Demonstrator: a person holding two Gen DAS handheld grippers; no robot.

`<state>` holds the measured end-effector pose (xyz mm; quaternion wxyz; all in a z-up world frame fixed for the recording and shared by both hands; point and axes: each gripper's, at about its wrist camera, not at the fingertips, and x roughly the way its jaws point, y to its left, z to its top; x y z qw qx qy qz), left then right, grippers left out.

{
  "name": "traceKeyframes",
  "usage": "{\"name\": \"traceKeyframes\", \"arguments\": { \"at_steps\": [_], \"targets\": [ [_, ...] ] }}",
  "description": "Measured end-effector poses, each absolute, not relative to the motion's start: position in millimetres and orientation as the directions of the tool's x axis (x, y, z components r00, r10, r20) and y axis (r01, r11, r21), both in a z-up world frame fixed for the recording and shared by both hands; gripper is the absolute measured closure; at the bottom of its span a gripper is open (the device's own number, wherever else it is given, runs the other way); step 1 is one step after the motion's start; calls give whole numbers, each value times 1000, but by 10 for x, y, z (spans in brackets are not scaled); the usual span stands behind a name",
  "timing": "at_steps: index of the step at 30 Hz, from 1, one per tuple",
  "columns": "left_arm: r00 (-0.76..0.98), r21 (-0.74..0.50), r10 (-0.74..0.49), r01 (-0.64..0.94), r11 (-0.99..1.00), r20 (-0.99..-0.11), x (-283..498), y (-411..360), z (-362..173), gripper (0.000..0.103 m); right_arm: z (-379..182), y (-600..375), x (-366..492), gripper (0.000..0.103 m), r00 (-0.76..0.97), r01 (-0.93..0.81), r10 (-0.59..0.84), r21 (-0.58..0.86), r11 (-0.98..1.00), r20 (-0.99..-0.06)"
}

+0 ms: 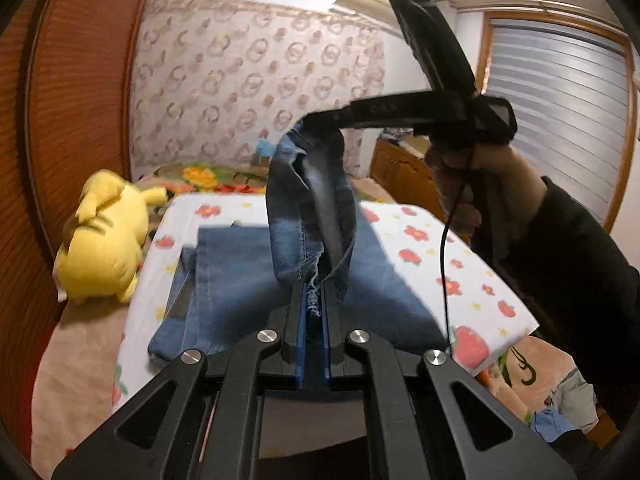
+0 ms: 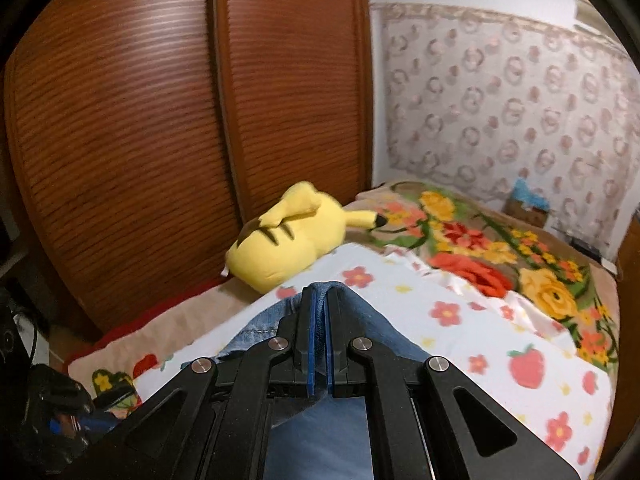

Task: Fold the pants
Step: 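Lay the cuff down on the jeans and open both grippers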

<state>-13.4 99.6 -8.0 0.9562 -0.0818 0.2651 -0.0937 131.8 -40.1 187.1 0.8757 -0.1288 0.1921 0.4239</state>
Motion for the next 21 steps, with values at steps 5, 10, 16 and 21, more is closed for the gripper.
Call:
{"name": "traceKeyframes", "arguments": {
  "at_steps": [5, 10, 16, 21],
  "targets": [
    [818, -217, -173, 61, 974, -548, -50, 1173, -391, 96, 1638, 7, 1563, 100, 533, -812, 673, -86, 578, -513],
    [798, -229, -154, 20, 973, -583, 64, 1307, -593, 95, 1438, 321, 1806, 100, 534, -798, 627, -92, 595, -567],
    [775, -253, -152, -10, 967, -613, 72, 1394, -690, 92, 1483, 452, 1943, 76, 561, -765, 572, -111, 634, -598],
    [786, -240, -116, -42, 970, -607, 87, 1442, -650, 68, 1647, 317, 1816, 63, 593, -740, 566, -110, 664, -573]
  ]
}}
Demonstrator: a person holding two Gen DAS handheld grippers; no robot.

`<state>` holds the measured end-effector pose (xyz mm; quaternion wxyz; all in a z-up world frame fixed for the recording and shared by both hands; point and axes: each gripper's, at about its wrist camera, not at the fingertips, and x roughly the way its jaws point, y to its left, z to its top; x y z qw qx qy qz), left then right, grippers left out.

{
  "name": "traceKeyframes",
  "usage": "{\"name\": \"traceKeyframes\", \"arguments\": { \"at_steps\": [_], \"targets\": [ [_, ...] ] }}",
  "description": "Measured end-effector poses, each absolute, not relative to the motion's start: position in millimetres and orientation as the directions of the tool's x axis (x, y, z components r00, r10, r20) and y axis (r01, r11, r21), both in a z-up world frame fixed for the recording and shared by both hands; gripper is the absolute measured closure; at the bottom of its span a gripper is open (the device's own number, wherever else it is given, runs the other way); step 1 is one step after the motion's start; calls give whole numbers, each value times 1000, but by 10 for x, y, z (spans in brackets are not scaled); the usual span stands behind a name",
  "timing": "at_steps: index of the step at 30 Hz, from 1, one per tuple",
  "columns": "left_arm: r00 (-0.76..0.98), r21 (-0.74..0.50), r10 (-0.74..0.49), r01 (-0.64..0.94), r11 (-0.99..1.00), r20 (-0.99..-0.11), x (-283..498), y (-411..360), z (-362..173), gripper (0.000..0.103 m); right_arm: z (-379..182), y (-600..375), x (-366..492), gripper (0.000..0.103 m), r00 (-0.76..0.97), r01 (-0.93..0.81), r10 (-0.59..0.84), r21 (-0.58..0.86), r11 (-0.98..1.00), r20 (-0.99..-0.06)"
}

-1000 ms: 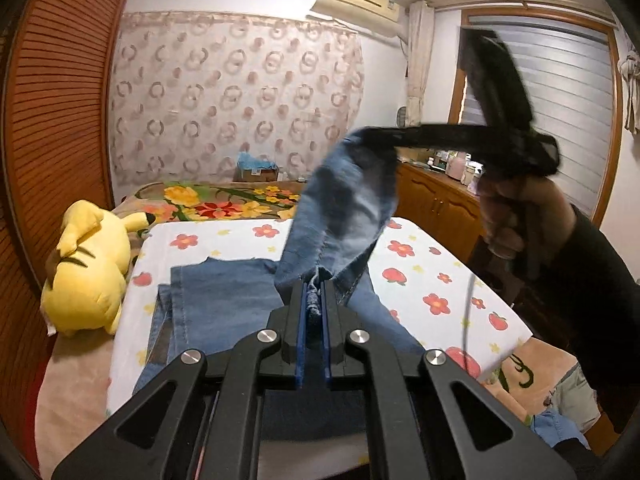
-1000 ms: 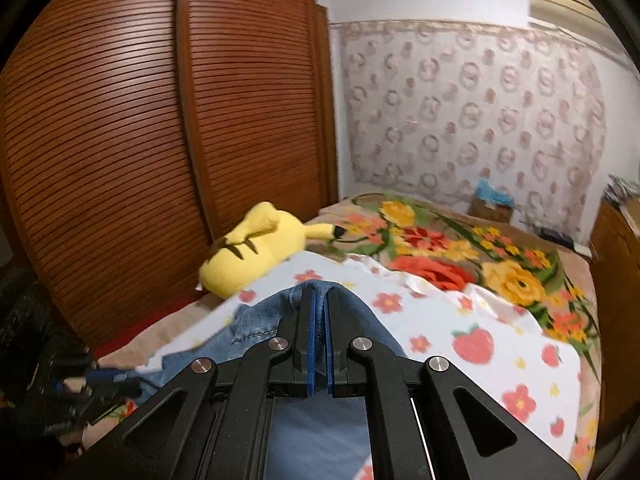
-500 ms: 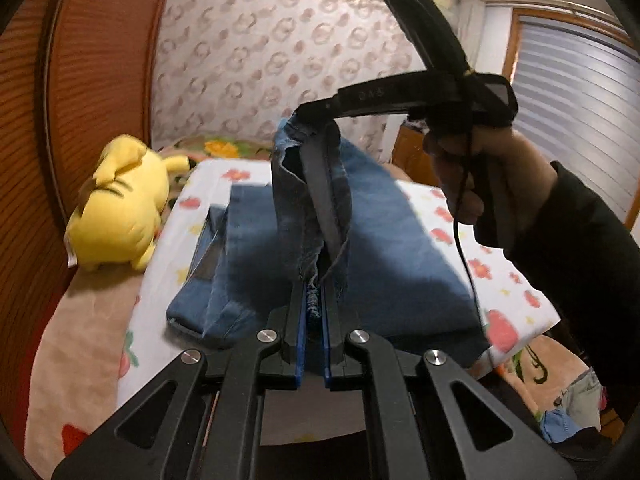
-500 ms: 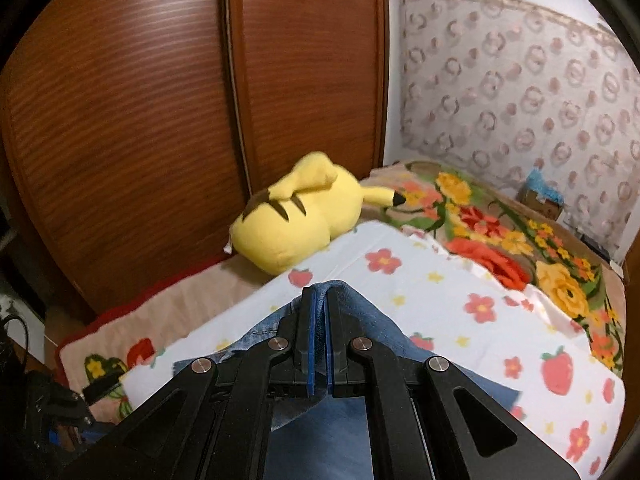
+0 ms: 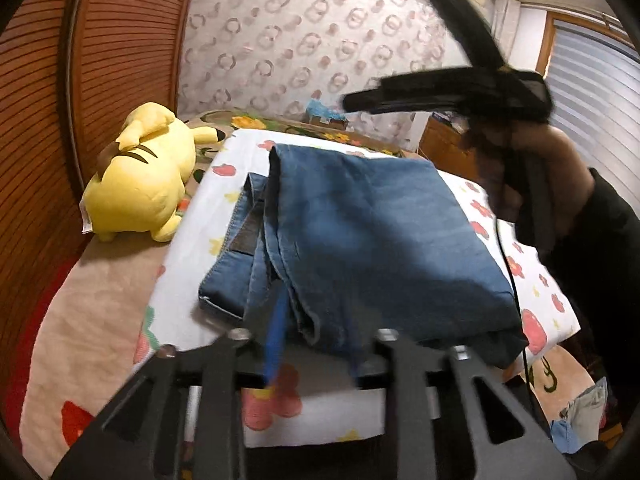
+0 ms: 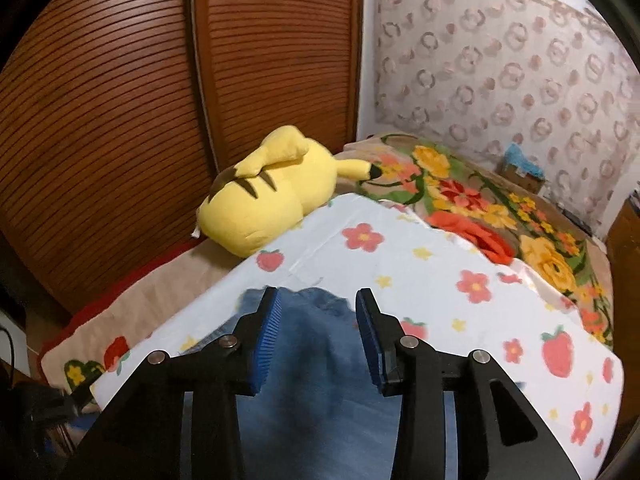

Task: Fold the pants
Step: 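Lay the cuff down on the jeans and open both grippers, then press the folded jeans flat with both open grippers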

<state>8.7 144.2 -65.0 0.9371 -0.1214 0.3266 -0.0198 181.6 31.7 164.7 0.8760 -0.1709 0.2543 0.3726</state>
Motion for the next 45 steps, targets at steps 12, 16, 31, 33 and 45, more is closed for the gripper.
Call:
{"name": "traceKeyframes", "arguments": {
  "at_steps": [12, 16, 31, 33, 45],
  "targets": [
    [790, -204, -92, -43, 978, -606, 167, 1336, -594, 61, 1989, -1225, 1047, 63, 689, -659, 530, -124, 742, -495],
    [795, -188, -97, -22, 982, -599, 183, 1237, -535, 59, 2004, -1624, 745, 63, 714, -629, 501, -134, 766, -489],
    [784, -132, -111, 38, 991, -610, 304, 878, -500, 16, 1436, -2058, 206, 60, 715, -583, 488, -42, 811, -500],
    [782, -130, -107, 34, 991, -615, 316, 857, -519, 16, 1367, -2021, 181, 56, 715, -581, 490, -34, 813, -498],
    [763, -108, -107, 49, 993, -637, 339, 700, -632, 16, 968, -1889, 283, 49, 655, -580, 528, 89, 810, -540]
  ]
}}
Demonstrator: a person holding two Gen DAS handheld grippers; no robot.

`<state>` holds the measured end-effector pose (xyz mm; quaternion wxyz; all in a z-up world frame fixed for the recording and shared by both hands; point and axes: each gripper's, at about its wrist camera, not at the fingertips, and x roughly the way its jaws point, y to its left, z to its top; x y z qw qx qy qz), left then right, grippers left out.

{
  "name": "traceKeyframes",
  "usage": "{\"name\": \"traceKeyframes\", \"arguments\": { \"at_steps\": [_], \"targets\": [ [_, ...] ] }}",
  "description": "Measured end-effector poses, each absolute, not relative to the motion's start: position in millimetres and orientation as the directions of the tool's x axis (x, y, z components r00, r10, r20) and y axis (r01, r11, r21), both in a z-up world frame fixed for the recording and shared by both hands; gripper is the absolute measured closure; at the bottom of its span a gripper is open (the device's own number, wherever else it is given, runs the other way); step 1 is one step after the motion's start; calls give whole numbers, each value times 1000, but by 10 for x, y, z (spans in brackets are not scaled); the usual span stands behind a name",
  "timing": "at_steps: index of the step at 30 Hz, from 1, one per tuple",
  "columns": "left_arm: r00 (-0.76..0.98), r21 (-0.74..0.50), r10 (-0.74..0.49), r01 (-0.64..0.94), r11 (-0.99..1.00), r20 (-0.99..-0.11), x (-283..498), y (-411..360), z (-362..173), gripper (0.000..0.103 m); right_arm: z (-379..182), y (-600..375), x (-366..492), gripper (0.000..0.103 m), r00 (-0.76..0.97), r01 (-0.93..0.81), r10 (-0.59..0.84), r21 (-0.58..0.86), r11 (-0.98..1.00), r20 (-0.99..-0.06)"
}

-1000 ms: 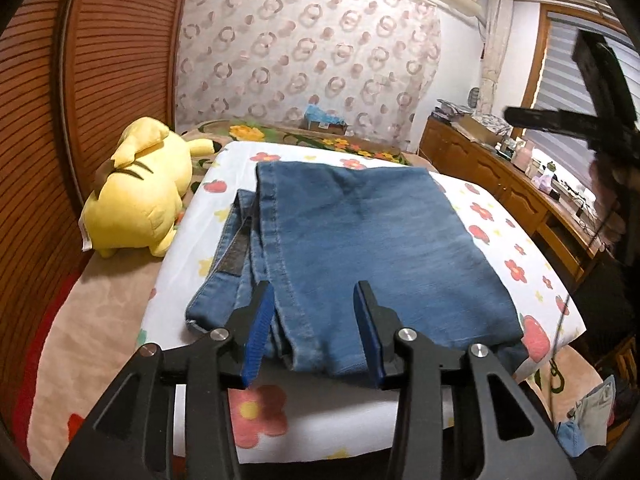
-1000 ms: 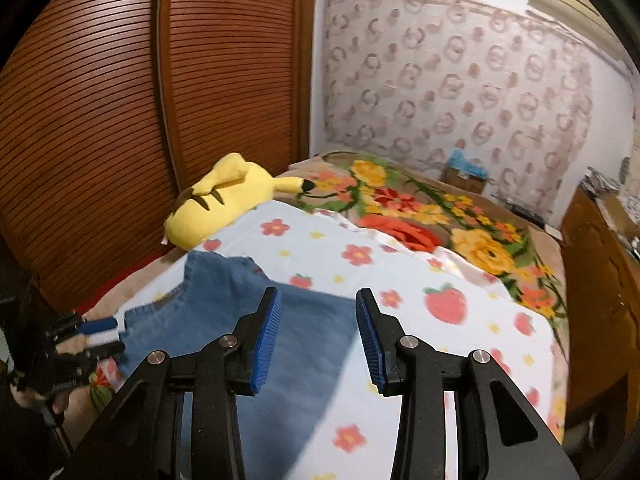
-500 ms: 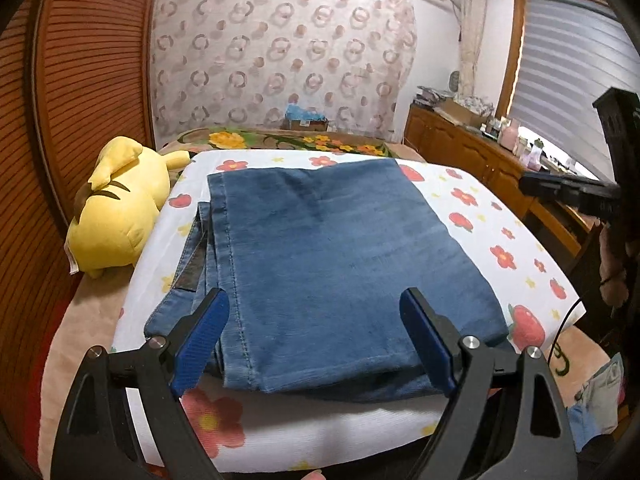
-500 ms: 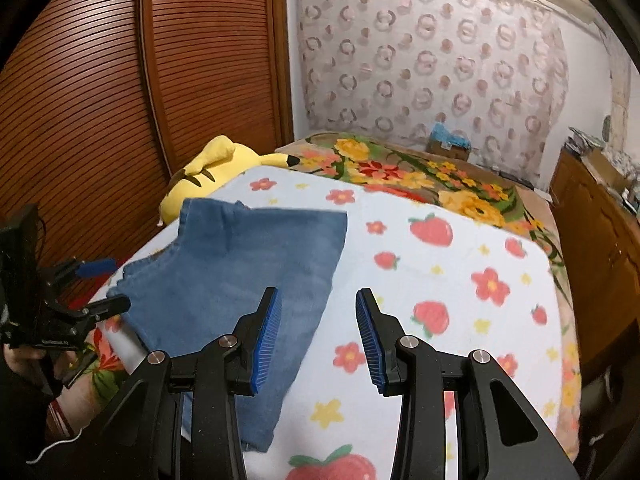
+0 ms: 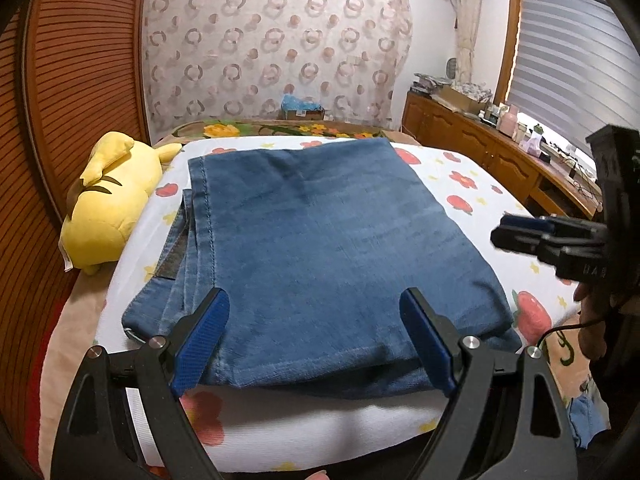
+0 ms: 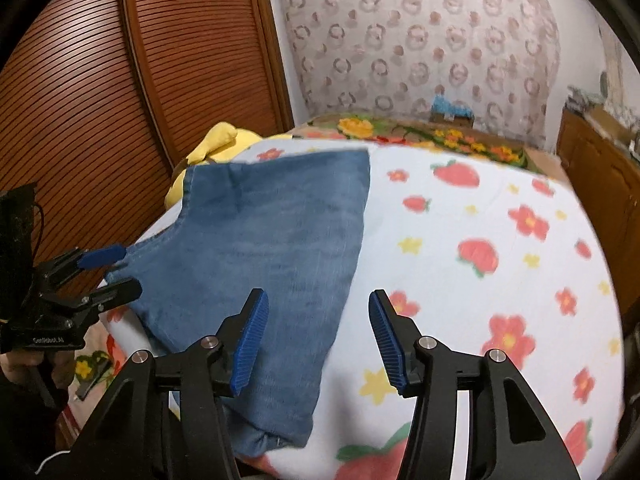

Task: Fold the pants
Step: 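Press the folded jeans flat with both open grippers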

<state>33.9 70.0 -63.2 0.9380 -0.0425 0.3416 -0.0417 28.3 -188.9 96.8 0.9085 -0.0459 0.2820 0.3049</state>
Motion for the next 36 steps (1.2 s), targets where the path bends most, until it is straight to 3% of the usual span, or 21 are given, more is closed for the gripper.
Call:
{"name": "traceKeyframes", "arguments": {
  "at_steps": [19, 34, 35, 36],
  "targets": [
    [708, -70, -96, 66, 995, -700, 375, 550, -1066, 16, 650, -1865, 416, 49, 581, -568, 539, 171, 805, -610],
    [710, -69, -126, 109, 992, -693, 351, 388, -1053, 16, 513, -1766, 458, 49, 580, -586, 560, 175, 791, -592],
    [705, -62, -118, 105, 993, -699, 361, 385, -1077, 16, 508, -1764, 458, 52, 580, -586, 561, 176, 791, -590],
    [702, -54, -110, 102, 993, -704, 370, 388, -1099, 16, 504, -1764, 455, 63, 575, -591, 569, 183, 786, -587]
  ]
}}
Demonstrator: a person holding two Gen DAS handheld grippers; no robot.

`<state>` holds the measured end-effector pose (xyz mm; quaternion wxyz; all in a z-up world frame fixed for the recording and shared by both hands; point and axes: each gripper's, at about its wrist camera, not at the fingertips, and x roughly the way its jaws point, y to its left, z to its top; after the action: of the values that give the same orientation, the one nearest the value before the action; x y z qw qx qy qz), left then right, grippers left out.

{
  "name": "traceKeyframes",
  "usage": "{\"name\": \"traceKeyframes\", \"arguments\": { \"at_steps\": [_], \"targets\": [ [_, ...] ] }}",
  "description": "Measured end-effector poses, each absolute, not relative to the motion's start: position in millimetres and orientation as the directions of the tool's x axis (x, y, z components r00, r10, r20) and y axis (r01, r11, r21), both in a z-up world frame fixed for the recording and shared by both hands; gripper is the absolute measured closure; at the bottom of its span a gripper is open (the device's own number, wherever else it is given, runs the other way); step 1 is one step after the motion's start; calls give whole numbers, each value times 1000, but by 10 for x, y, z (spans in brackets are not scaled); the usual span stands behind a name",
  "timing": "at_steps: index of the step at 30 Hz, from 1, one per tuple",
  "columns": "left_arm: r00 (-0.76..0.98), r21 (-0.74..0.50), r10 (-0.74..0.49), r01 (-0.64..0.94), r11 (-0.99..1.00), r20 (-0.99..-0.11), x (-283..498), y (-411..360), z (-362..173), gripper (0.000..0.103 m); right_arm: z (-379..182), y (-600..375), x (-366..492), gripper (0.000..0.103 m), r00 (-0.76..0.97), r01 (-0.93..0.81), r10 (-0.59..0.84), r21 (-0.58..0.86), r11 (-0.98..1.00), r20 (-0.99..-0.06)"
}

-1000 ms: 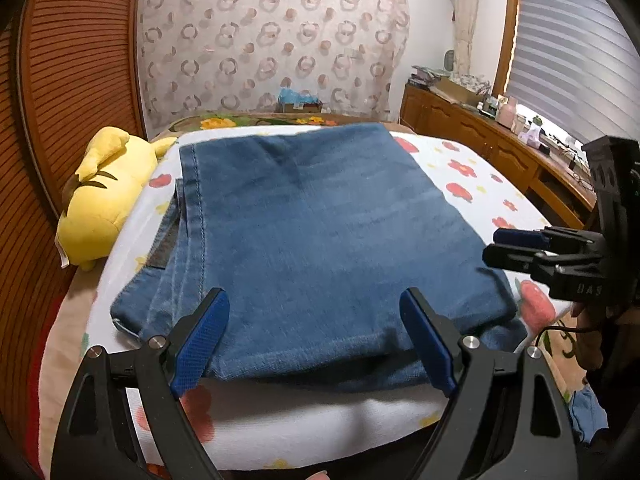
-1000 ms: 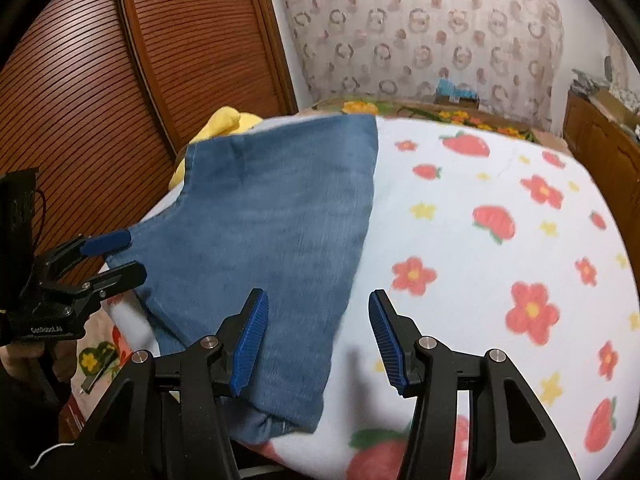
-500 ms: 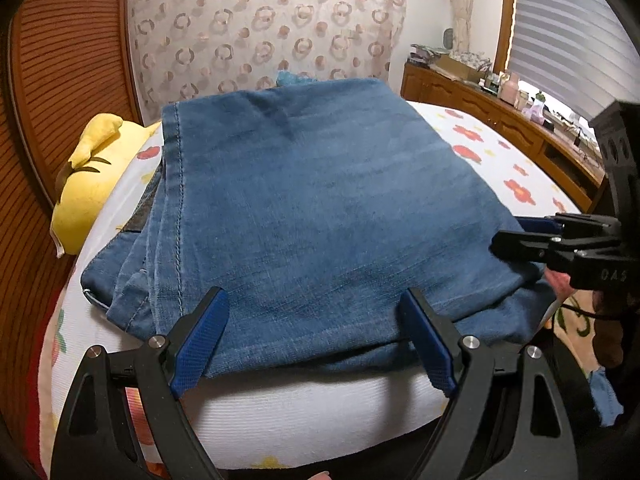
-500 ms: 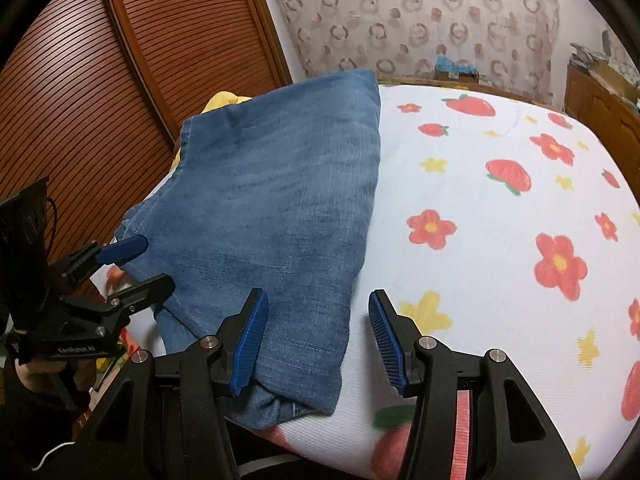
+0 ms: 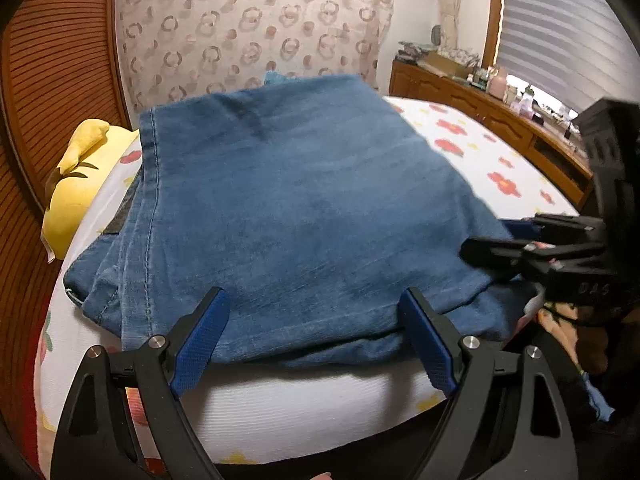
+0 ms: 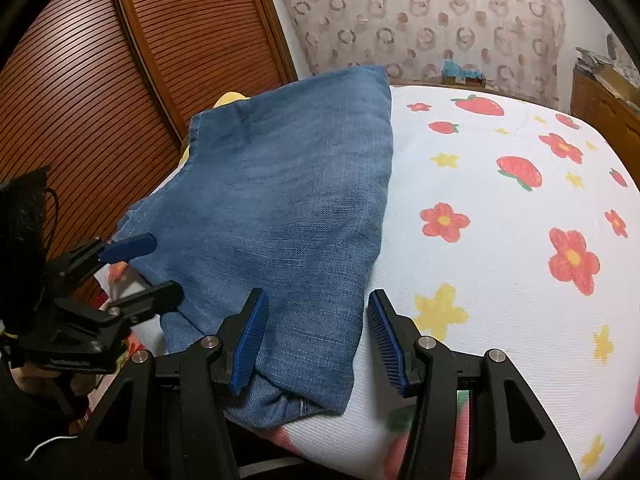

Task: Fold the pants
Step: 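Press the folded jeans flat with both open grippers, then grasp the jeans edge with the right gripper and fold it over lengthwise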

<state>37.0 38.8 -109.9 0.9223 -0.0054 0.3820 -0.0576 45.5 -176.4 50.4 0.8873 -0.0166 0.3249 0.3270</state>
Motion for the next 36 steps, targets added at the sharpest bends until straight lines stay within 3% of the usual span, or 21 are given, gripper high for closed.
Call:
{"name": "traceKeyframes", "arguments": {
  "at_steps": [3, 6, 16, 23, 36],
  "targets": [
    [701, -36, -95, 98, 995, -706, 371, 377, -1127, 15, 502, -1755, 429, 80, 557, -615, 599, 199, 763, -575],
    [704, -30, -86, 91, 995, -705, 364, 361, -1133, 15, 577, -1737, 395, 86, 565, -628, 609, 189, 755, -557],
    [714, -127, -143, 77, 989, -685, 291, 557, -965, 15, 941, -1608, 241, 90, 572, -688, 681, 184, 702, -456],
    [771, -140, -104, 19, 990, -629, 73, 901, -675, 15, 1151, -1244, 137, 91, 563, -743, 715, 126, 658, -414],
    [803, -152, 61, -185, 971, -593, -302, 1873, -560, 15, 1040, -214, 234, 92, 426, -850, 767, 78, 521, -479]
  ]
}}
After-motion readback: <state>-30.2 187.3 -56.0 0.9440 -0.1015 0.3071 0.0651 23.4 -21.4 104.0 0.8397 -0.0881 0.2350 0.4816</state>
